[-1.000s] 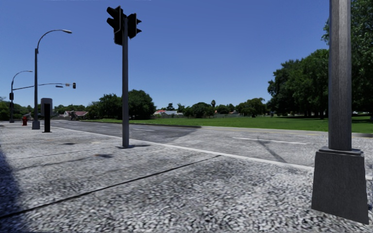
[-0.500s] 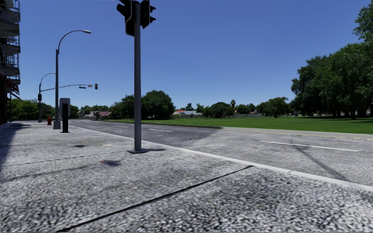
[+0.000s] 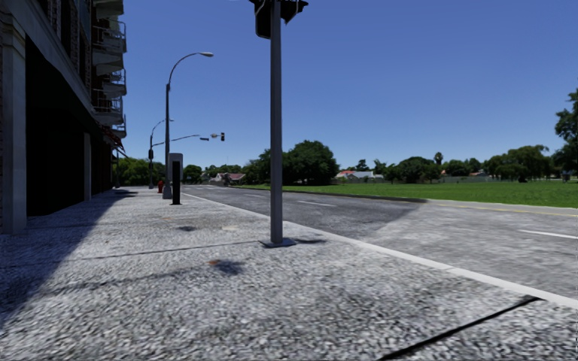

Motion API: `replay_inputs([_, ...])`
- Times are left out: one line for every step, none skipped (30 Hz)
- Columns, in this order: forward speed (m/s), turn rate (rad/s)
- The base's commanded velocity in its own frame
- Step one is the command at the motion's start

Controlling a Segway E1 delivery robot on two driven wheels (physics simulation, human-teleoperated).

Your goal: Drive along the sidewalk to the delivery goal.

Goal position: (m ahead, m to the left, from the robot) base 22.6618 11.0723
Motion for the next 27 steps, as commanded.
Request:
replay_inputs([1.44, 0.62])
replay_inputs([1.44, 0.62])
replay_inputs([1.44, 0.62])
replay_inputs([1.44, 0.62])
replay_inputs([1.44, 0.62])
replay_inputs([1.44, 0.62])
replay_inputs([1.44, 0.62])
replay_inputs([1.44, 0.62])
replay_inputs([1.44, 0.62])
replay_inputs([1.44, 0.62])
replay_inputs([1.44, 0.62])
replay_inputs([1.44, 0.62])
replay_inputs([1.44, 0.62])
replay_inputs([1.44, 0.62])
replay_inputs([1.44, 0.62])
replay_inputs([1.44, 0.62])
replay_inputs([1.44, 0.62])
replay_inputs([1.44, 0.62])
replay_inputs([1.44, 0.62])
replay_inputs([1.44, 0.62])
replay_inputs([1.44, 0.62])
replay_inputs([1.44, 0.56])
replay_inputs([1.44, 0.41])
replay_inputs([1.44, 0.00])
replay_inputs([1.44, 0.00])
replay_inputs([1.44, 0.00])
replay_inputs([1.44, 0.00])
